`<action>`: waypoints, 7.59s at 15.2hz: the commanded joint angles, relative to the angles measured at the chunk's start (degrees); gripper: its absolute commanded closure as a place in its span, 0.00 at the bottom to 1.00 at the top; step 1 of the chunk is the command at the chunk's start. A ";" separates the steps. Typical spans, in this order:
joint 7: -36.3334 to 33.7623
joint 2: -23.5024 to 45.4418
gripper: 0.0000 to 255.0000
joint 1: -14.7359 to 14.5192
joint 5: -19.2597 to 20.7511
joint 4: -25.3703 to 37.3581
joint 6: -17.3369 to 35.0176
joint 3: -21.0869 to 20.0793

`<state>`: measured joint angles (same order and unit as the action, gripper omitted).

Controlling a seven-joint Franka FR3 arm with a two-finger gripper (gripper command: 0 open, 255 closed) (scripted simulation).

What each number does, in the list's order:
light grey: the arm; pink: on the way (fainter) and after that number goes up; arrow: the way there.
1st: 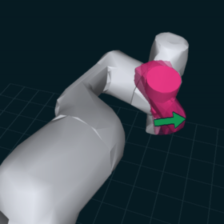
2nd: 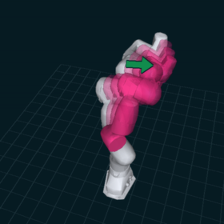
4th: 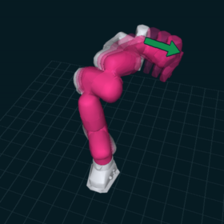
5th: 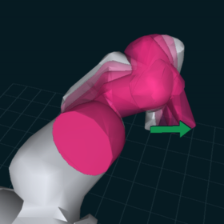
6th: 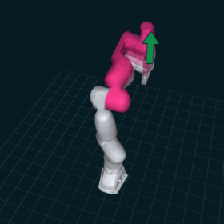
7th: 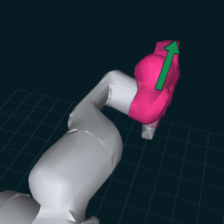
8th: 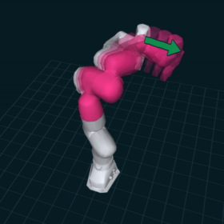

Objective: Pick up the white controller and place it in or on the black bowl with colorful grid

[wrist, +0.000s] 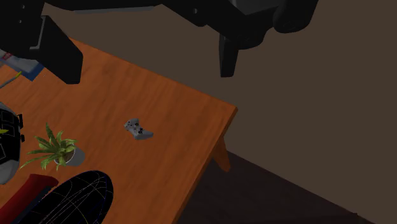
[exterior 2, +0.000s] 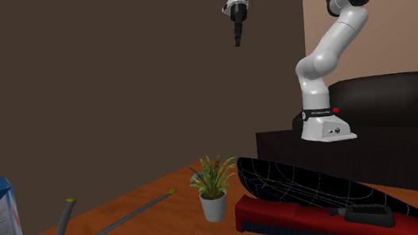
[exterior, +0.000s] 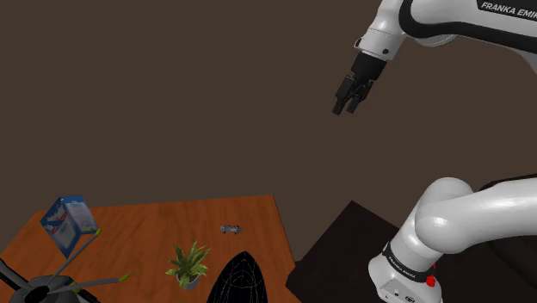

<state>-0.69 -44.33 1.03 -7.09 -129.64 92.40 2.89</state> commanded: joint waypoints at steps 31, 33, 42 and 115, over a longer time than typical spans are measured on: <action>-3.27 45.50 0.00 -8.31 -1.36 -7.92 53.00 -14.63; -4.37 49.98 0.00 -8.89 0.17 -6.11 55.55 -15.03; -9.57 70.07 0.00 -14.17 7.84 5.38 63.41 -13.41; -18.48 67.89 0.00 -17.57 6.94 11.93 48.74 -13.23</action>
<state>-18.01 21.97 -16.61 0.03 -118.49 141.81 -10.88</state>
